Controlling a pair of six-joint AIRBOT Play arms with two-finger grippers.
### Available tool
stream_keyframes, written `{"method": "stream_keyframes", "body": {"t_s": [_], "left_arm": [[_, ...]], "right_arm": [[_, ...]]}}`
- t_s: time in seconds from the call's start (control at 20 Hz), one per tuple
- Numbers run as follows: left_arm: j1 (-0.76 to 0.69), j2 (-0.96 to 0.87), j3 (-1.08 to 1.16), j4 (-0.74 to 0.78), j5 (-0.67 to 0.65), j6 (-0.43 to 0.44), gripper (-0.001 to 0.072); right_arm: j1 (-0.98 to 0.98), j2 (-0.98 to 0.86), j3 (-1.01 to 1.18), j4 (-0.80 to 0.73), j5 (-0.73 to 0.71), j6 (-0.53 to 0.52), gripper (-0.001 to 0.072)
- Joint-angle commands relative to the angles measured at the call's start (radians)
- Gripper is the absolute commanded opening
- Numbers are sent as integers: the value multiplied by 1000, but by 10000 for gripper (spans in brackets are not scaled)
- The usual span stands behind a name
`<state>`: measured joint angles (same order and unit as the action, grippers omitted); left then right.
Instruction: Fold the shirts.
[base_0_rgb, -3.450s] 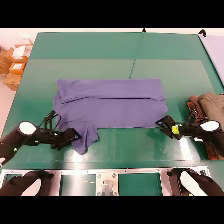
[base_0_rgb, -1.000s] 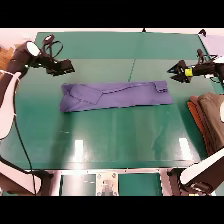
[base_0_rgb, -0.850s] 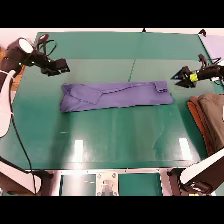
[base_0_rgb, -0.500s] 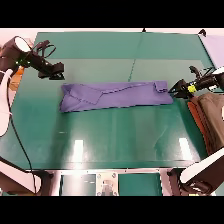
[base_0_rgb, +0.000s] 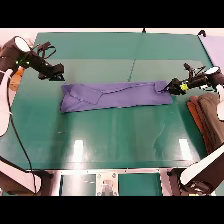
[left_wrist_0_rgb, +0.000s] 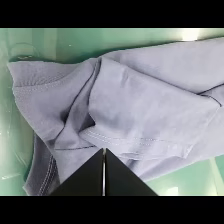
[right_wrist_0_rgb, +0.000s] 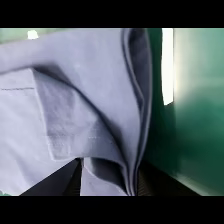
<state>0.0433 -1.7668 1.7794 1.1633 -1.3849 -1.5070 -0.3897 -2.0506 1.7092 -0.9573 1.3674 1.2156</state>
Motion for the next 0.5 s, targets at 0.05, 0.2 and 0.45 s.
{"method": "stream_keyframes", "body": {"t_s": [0.05,0.2,0.45], "left_arm": [[1,0,1,0,-4,0,25],[1,-1,1,0,-3,0,25],[1,0,1,-5,4,0,25]], "right_arm": [[-20,-10,26,-21,44,-25,536],[-73,-10,61,-20,112,-36,536],[-80,-70,103,-20,148,-50,536]]}}
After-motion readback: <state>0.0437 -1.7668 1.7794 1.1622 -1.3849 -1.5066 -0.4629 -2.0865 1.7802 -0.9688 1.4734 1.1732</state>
